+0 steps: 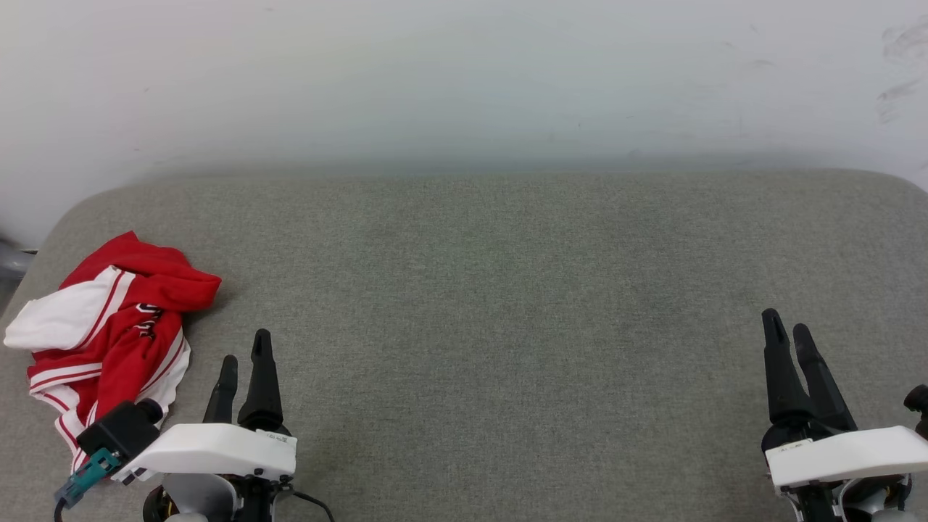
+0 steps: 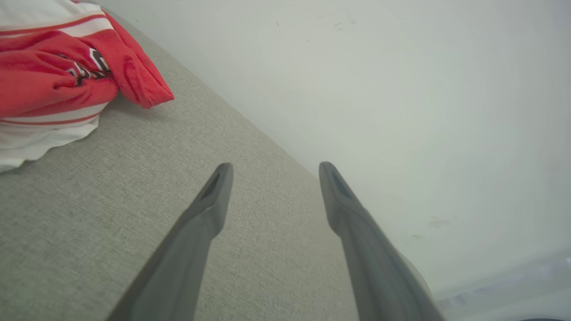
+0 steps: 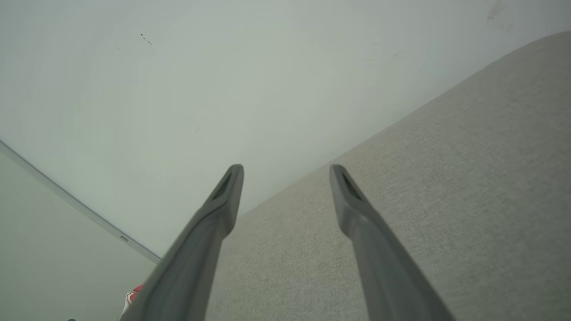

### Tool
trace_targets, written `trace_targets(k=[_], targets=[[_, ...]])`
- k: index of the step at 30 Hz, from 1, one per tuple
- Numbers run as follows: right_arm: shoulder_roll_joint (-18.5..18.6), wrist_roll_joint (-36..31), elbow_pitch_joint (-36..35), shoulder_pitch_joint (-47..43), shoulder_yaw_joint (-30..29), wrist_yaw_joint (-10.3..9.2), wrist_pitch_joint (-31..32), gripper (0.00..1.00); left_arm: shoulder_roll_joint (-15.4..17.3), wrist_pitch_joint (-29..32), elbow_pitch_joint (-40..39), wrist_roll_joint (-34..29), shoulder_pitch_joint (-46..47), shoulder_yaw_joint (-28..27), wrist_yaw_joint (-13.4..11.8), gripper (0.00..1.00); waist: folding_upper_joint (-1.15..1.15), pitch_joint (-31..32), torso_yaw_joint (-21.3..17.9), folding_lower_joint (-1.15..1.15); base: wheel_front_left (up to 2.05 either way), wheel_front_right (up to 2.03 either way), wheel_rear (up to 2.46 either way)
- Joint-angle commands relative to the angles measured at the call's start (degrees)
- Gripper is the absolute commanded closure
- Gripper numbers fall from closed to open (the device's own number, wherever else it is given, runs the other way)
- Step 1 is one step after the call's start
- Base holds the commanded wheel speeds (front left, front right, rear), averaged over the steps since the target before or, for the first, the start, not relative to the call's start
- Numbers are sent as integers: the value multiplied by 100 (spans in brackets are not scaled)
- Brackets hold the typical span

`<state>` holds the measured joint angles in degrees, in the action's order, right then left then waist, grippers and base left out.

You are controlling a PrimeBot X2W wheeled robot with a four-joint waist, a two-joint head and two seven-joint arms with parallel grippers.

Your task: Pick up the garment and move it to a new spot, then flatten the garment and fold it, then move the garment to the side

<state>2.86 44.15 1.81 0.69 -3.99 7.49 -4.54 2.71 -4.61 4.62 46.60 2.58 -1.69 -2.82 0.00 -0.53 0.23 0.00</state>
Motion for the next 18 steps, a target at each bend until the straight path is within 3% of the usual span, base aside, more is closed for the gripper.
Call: trace_targets(k=[1, 18], targets=[[6, -209, -126, -4, 25, 1, -55, 0, 15, -56, -108, -223, 6, 35, -51, 0, 0, 0, -1, 0, 0, 0, 0], [5, -1718, -285, -222, 198, 1, -343, 0, 20, -342, -231, -1596, -95, 294, -273, 0, 0, 7, 4, 0, 0, 0, 0]])
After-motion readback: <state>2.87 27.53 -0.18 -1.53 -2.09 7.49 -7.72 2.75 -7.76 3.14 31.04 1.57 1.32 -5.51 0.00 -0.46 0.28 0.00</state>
